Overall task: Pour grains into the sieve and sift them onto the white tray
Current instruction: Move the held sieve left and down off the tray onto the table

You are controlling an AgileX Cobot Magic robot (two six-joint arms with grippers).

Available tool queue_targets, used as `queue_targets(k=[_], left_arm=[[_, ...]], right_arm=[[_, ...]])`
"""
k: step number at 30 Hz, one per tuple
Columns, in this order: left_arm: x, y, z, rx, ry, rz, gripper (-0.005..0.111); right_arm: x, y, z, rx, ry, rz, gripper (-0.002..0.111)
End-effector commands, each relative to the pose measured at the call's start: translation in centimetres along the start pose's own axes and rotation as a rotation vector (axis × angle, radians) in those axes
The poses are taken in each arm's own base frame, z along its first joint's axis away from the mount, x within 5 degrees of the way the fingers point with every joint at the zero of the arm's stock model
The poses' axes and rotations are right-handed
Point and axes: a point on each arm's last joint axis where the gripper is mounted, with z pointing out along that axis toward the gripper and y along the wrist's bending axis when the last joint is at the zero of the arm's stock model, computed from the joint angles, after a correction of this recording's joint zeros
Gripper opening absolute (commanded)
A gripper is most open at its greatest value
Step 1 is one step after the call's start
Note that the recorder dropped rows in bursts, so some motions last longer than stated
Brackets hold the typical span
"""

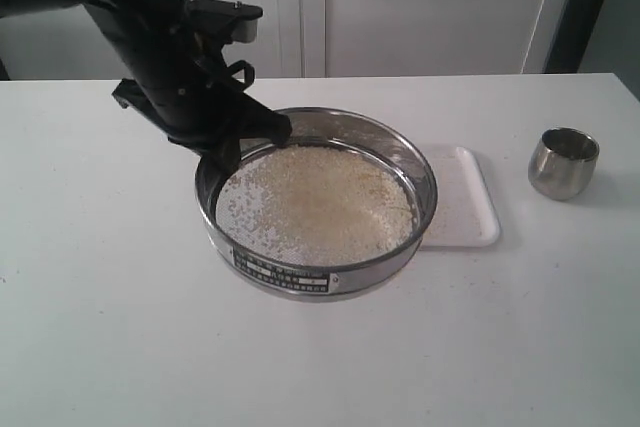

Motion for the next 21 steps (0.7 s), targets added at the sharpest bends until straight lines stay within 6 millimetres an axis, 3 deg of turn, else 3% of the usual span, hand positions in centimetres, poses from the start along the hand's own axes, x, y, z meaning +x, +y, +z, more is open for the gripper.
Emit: queue_targets(k=[1,13,21], left_arm=[[1.3,-0.2,0.9,0.045,0.006,-0.045,0.000],[5.0,0.3,5.7,0.055,0.017,-0.082,0.000],[6.4,0.8,8.4,0.039,0.004,-0.082,0.000]], right_arm=[[-0.1,-0.1,-0.1,0.004,-0.015,0.003,0.000],[-0.1,-0.1,-0.1,0.004,-0.015,0.003,0.000],[-0.1,-0.1,-0.1,0.004,-0.015,0.003,0.000]])
